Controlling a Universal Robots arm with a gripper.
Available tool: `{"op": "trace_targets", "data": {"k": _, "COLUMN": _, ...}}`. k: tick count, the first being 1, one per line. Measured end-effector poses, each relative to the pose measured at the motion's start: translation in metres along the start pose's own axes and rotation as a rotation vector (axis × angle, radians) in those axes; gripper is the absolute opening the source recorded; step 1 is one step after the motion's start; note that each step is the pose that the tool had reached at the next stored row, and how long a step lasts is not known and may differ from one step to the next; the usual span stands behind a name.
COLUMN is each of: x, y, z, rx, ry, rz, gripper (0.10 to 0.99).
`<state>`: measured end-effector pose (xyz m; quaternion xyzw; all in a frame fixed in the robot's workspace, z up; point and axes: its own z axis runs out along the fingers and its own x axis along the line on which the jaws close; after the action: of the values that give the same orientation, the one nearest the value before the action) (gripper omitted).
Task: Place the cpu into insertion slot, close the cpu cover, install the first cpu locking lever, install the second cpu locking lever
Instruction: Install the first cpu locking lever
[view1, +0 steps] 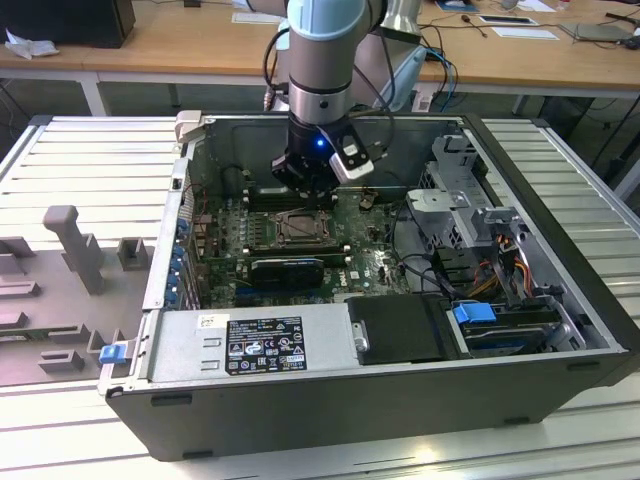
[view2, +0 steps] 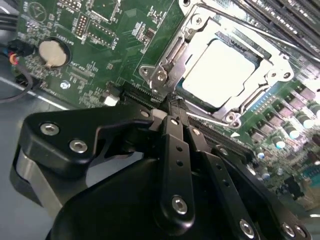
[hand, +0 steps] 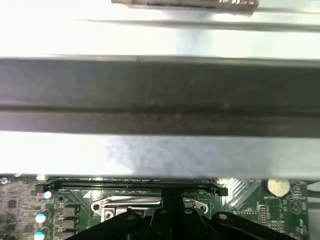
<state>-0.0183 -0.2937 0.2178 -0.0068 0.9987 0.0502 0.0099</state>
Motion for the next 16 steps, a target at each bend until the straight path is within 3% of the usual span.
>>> {"op": "trace_targets", "data": {"k": 6, "x": 0.0105, "y": 0.0006, "z": -0.0095, "rx": -0.023, "ry": -0.002, "rz": 0.0, "gripper": 0.106}}
{"op": "trace_targets", "data": {"k": 12, "x": 0.0106, "y": 0.0026, "z": -0.0091, "rx": -0.033, "ry": -0.0011, "rz": -0.014, "gripper": 0.106}}
{"op": "trace_targets", "data": {"k": 16, "x": 0.0072, "y": 0.0026, "z": -0.0072, "rx": -0.034, "ry": 0.0005, "rz": -0.027, "gripper": 0.106}}
